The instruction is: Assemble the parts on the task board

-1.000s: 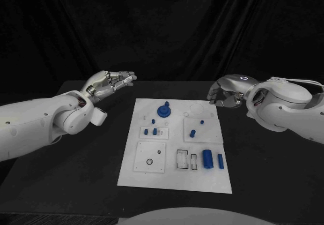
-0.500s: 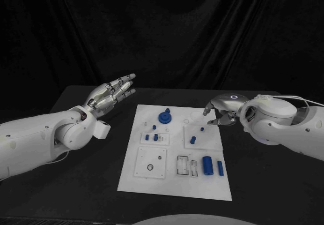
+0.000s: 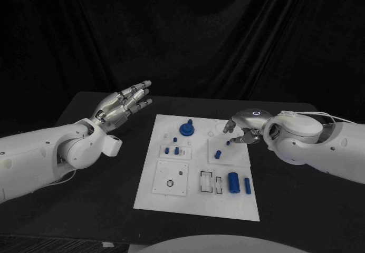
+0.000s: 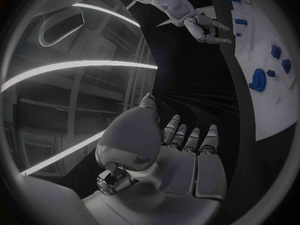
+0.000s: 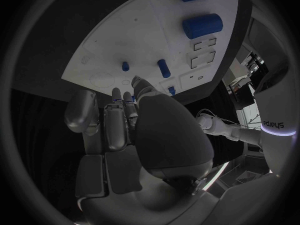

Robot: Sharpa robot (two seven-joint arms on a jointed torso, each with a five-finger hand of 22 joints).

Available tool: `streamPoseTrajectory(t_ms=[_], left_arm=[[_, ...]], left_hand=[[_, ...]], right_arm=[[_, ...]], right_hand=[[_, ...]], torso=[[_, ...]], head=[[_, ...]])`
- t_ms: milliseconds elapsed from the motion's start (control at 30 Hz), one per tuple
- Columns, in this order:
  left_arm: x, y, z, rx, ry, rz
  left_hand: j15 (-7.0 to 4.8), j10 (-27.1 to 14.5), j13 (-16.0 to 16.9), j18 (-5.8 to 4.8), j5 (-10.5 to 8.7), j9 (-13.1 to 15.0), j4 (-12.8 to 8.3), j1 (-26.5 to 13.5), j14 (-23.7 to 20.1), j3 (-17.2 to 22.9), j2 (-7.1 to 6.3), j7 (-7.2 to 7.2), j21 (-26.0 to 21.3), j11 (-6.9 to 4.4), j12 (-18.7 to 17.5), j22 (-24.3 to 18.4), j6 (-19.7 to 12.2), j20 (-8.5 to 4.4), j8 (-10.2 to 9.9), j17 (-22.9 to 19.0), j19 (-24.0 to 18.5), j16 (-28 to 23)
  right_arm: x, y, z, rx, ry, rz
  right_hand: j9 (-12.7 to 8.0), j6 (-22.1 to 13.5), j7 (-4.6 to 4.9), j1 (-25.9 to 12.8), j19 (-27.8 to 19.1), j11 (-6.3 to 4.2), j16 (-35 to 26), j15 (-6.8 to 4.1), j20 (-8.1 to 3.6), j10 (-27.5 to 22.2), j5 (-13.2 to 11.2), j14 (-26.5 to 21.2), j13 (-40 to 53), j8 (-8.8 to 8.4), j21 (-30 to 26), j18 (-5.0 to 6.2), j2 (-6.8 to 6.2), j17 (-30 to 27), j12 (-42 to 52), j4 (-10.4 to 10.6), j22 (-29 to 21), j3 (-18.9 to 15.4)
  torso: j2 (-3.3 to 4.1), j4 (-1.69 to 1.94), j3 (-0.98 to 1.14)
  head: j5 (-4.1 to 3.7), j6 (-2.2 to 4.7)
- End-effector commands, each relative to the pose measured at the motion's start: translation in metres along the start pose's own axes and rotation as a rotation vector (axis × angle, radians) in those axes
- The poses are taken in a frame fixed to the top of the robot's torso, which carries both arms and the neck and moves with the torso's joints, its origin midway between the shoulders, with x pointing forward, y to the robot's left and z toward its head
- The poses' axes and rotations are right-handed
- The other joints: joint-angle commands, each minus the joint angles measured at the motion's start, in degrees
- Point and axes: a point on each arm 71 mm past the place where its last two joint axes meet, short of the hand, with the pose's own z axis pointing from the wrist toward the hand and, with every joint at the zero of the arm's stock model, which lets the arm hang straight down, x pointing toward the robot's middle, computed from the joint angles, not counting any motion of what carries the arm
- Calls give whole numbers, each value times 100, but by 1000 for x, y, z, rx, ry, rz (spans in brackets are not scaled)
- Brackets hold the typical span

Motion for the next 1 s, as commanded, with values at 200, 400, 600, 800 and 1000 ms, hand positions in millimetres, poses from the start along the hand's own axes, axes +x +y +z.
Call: streamPoseTrajectory(t_ms=[200,400,600,800,1000], left_arm=[[4,1,1,16,19,-34],[5,2,1,9,26,-39],[6,4,1,5,32,-45],[7,5,1,-1,40,-51],[7,6,1,-6,46,-55]], left_hand=[[77,13,-2,69,143,3,-29,119,-8,0,3,42,-20,57,47,-7,31,71,7,-6,5,-20],[138,15,0,60,297,8,-83,260,-8,28,12,77,-19,98,79,-23,77,75,14,-6,13,-20],[185,20,4,53,413,11,-143,370,-8,53,27,101,-13,131,111,-5,104,78,17,-6,27,-20],[216,28,7,55,474,14,-184,426,16,63,36,119,0,161,136,60,127,80,21,5,52,-8],[256,58,15,52,537,37,-235,482,64,70,51,186,16,223,198,119,309,83,56,24,91,18]], right_arm=[[10,-1,3,-8,-14,-1],[17,-2,6,2,4,-1],[23,-4,9,8,16,-1],[28,-6,12,16,25,0],[33,-7,13,17,28,1]], right_hand=[[14,157,-63,36,23,-8,-4,37,14,183,61,118,-120,-18,-42,32,-12,57,-80,-24,810,64],[27,311,-49,33,13,-5,-25,38,12,228,67,108,-194,10,-80,38,-23,24,-127,-24,801,104],[46,510,-6,18,-5,-4,-61,42,15,269,64,90,-270,49,-139,47,-31,-29,-173,-25,788,143],[53,575,-3,26,-19,-8,-90,40,14,294,67,77,-294,59,-180,54,-28,-67,-183,-33,778,165],[91,796,71,38,-29,-41,-114,23,3,404,67,64,-341,117,-215,60,-16,-104,-183,-51,772,224]], torso=[[-26,12,0],[-19,-4,10],[-27,11,-2],[-41,20,-14],[-47,22,-25]], head=[[-12,-24],[-10,-21],[-28,-28],[-28,-52],[-26,-74]])
